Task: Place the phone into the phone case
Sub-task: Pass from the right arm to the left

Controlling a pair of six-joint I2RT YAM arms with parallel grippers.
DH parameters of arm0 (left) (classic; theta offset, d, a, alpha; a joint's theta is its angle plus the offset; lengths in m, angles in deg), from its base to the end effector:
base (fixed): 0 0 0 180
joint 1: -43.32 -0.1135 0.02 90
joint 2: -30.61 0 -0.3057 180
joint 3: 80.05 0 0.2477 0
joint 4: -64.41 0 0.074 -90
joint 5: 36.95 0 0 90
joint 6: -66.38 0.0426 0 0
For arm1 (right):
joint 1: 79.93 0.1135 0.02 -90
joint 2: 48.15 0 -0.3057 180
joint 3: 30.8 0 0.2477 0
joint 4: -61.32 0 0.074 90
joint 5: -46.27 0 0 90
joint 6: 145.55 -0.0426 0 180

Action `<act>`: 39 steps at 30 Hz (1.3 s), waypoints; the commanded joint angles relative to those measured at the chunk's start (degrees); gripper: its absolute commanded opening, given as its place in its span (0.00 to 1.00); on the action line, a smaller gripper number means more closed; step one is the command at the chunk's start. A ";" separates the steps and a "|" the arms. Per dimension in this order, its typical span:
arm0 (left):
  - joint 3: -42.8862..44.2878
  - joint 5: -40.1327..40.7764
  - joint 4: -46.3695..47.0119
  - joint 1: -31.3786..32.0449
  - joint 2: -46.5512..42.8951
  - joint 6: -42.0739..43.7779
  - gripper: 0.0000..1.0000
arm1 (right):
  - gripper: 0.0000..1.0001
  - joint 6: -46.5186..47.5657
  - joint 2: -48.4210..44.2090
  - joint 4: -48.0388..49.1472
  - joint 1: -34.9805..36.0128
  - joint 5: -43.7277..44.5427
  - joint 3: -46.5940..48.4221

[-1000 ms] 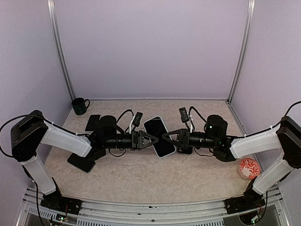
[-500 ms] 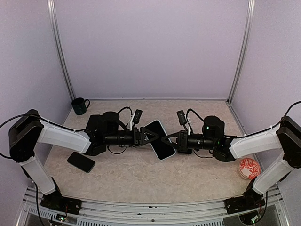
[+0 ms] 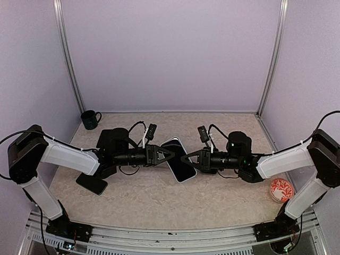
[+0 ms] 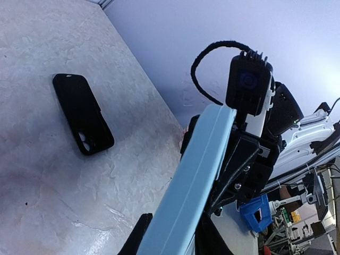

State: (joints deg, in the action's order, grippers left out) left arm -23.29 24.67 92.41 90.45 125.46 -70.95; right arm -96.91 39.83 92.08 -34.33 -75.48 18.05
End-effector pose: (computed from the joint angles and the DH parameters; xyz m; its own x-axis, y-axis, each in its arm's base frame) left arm 0.2237 -0.2707 0.2458 -0.7890 -0.1009 -0.6061 0.5652 0.2676 -0.7803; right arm 0.2012 0.2375 0.2466 -0.7186 0.0693 -0.6920 -0.6621 0.2361 0.7112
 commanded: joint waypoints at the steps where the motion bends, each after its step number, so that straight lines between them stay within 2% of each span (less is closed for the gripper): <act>1: -0.81 -1.03 5.17 -0.20 -1.40 -0.71 0.19 | 0.00 -1.78 1.16 3.77 0.64 -2.20 1.69; 5: -0.87 -1.69 6.00 -0.29 -1.26 -1.23 0.06 | 0.00 -2.12 1.53 3.61 0.67 -3.06 1.91; 8: -0.84 -2.05 6.44 -0.50 -1.24 -1.69 0.00 | 0.00 -2.51 1.44 3.55 0.62 -3.76 2.00; 13: -1.23 -2.20 6.54 -0.97 -1.66 -1.91 0.00 | 0.23 -3.80 1.03 3.12 0.56 -6.04 1.67; 17: -1.58 -2.29 5.57 -1.51 -2.89 -0.90 0.00 | 0.34 -4.67 -0.18 -1.59 0.20 -7.79 2.12; 21: -1.93 -2.11 4.53 -1.77 -4.51 0.73 0.00 | 0.36 -5.19 -0.62 -5.15 -0.04 -11.28 3.01; 32: -3.05 -2.82 5.14 -2.41 -7.28 2.42 0.00 | 0.39 -8.30 -0.23 -3.13 -0.88 -15.97 0.85; 39: -3.01 -1.27 1.37 -2.68 -10.38 6.13 0.00 | 0.39 -9.54 0.30 -3.13 -0.93 -19.32 0.02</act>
State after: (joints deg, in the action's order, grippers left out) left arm -26.72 20.51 92.87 88.70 118.44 -68.41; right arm -105.19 40.53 88.45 -35.22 -90.30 19.05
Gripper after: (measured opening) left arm 0.101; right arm 0.392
